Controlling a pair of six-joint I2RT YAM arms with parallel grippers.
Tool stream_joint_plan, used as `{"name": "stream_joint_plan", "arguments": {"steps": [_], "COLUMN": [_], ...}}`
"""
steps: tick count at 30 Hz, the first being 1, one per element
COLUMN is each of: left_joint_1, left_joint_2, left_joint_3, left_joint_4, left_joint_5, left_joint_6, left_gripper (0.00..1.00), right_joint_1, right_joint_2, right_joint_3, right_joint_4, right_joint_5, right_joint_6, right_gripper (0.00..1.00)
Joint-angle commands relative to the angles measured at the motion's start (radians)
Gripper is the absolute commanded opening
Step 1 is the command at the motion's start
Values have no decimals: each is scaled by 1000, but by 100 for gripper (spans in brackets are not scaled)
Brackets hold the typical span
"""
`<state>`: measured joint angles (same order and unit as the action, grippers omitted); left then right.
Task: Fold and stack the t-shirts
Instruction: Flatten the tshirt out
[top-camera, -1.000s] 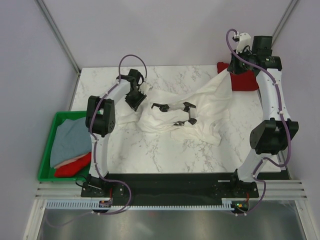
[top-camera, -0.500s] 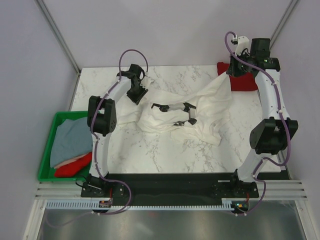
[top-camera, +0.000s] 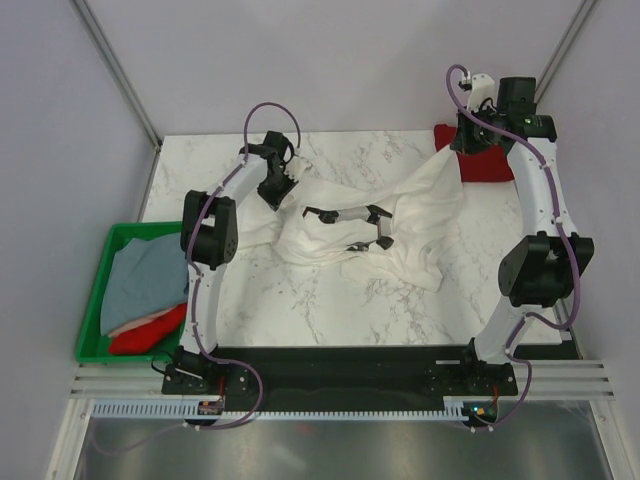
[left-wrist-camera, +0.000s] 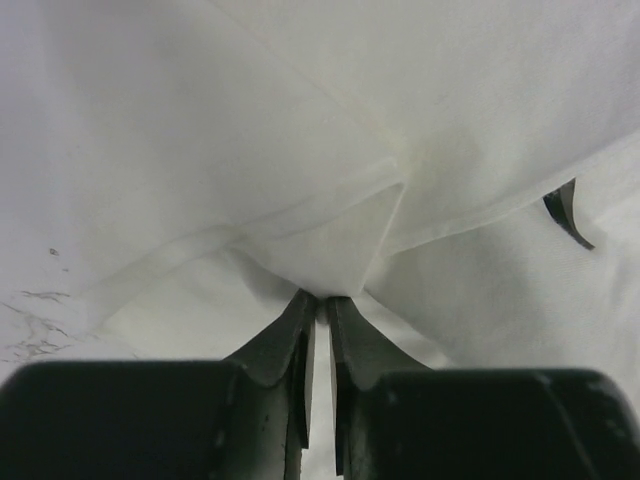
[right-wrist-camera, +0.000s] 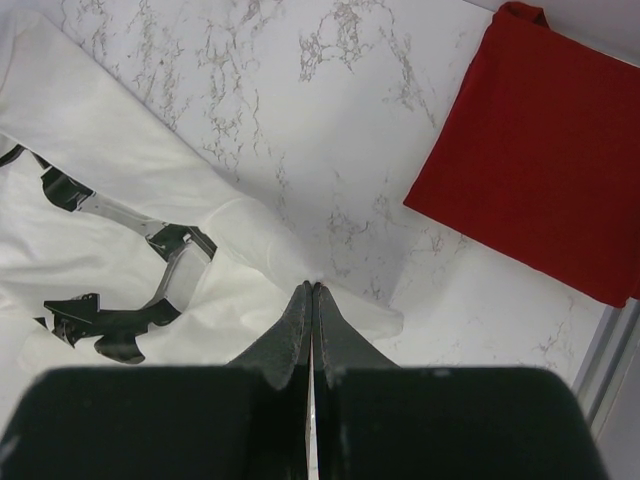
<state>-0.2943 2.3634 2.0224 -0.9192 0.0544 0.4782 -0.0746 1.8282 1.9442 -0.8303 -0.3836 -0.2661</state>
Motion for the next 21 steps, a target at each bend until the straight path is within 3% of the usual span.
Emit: {"name": "stream_joint_plan", "arguments": {"steps": [1,3,13,21], "left_joint_1": [-3,-3,59,95], "left_joint_2": [4,-33,-329,-507], "left_joint_3": [42,56,258,276], "left_joint_4": [-17,-24,-37,-26], "left_joint_5": [13,21,73,61], "left_joint_6": [-18,-20,-7,-32], "left_gripper": [7,2,2,2], "right_joint_1": [2,2,-4,-11], "right_joint_2": [5,8,51,10], "right_joint_3": [12,31,307,412], "right_joint_4": [20,22,48,125], "right_joint_5": [8,17,92,111], "right_joint_6": [-10,-7,5,62], "right_gripper": [0,0,0,0]}}
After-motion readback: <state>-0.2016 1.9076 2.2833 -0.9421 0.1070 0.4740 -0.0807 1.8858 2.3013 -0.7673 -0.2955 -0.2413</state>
